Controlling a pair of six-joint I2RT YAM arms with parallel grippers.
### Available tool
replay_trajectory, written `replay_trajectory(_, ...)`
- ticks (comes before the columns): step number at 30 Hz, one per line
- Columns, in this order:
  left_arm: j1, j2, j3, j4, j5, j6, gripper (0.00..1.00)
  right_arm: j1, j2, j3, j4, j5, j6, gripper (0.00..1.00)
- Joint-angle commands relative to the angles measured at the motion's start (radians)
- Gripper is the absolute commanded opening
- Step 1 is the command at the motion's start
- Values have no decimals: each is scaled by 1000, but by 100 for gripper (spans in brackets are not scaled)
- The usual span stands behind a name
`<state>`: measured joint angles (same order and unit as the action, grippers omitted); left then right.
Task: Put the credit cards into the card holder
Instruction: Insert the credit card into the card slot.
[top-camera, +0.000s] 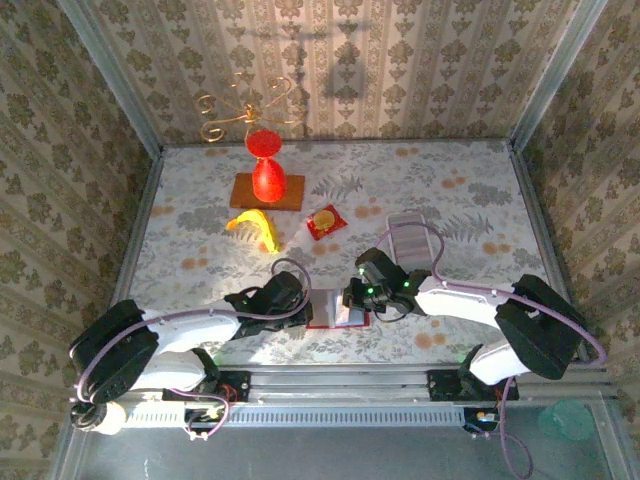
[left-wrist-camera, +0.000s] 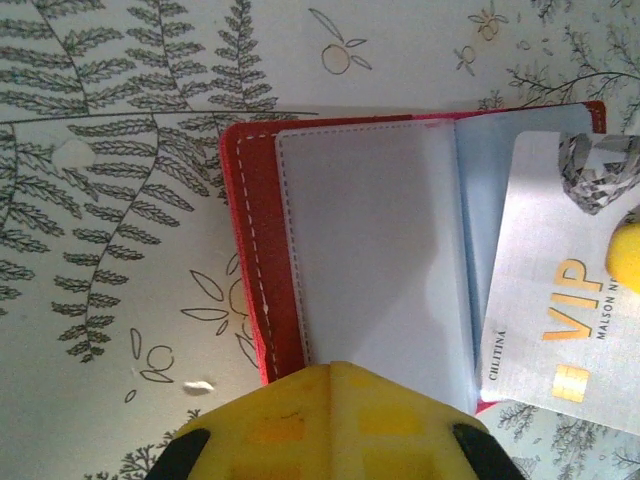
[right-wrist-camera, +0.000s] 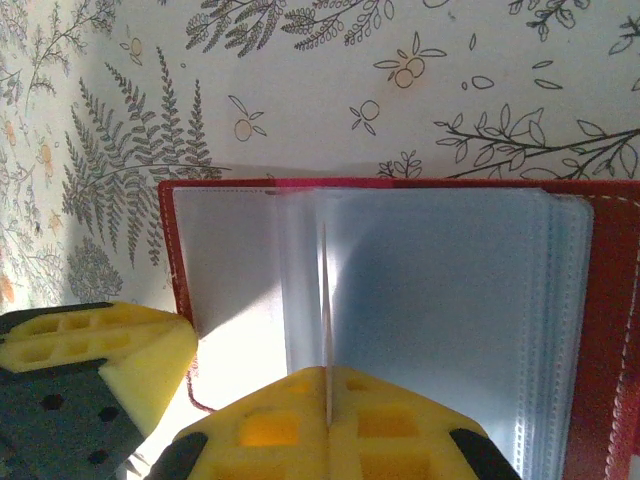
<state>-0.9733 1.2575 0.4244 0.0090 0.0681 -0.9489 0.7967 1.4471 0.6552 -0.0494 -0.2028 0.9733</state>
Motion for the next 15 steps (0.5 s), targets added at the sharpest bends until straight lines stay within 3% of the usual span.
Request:
replay_trajectory(1,7,16,-19,1,-21,7,0,7,24,38,26,22,8,0)
replay_trajectory(15,6,38,-30,4,-24,8,0,4,30,20,94,34,7,0)
